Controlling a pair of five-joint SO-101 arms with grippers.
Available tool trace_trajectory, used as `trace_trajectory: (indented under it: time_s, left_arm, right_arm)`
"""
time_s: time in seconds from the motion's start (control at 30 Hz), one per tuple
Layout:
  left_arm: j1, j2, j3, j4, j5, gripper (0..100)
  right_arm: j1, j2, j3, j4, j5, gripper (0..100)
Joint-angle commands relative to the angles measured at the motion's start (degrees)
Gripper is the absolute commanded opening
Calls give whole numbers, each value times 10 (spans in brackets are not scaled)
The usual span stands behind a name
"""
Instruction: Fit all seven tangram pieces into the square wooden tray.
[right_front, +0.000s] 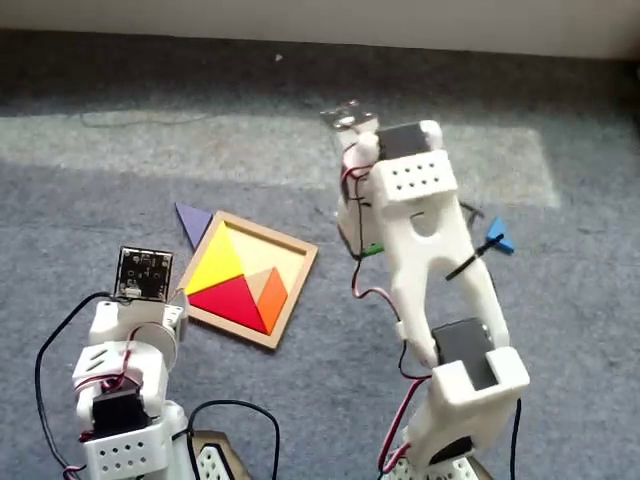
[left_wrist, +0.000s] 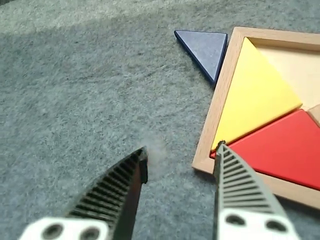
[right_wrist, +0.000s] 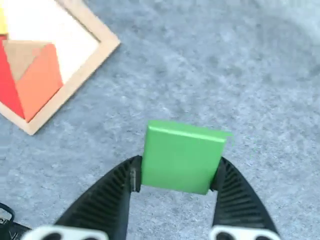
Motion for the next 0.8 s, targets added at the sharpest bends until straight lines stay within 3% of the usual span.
trace_trajectory:
  time_s: [0.0, 0.17, 0.37, 0.77]
  left_arm:
    - [-10, -7, -15, 1, 6, 230]
    - [-10, -7, -15, 1, 6, 230]
    - [-10, -7, -15, 1, 5, 230]
    - [-10, -7, -14, 1, 5, 230]
  right_arm:
    - [-80, -36, 37, -80, -10, 141]
    - [-167, -6, 95, -183, -66, 141]
    - [-233, 44, 98, -250, -68, 141]
    - [-240, 132, 97, -336, -68, 142]
